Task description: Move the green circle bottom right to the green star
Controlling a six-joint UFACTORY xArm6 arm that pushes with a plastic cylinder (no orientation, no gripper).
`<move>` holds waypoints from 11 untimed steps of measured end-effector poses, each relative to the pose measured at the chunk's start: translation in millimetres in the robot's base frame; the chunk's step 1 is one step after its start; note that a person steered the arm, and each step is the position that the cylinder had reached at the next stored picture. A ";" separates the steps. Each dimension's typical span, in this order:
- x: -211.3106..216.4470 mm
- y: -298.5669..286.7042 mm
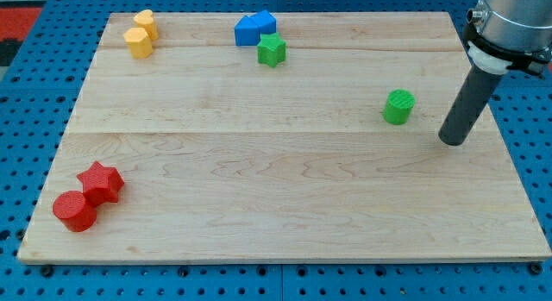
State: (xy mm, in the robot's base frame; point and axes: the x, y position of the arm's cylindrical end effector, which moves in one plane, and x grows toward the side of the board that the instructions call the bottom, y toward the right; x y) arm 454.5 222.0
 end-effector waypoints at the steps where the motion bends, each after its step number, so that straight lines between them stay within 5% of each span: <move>1: -35.1 -20.6; 4: -51.3 -129.1; 11: -124.2 -181.3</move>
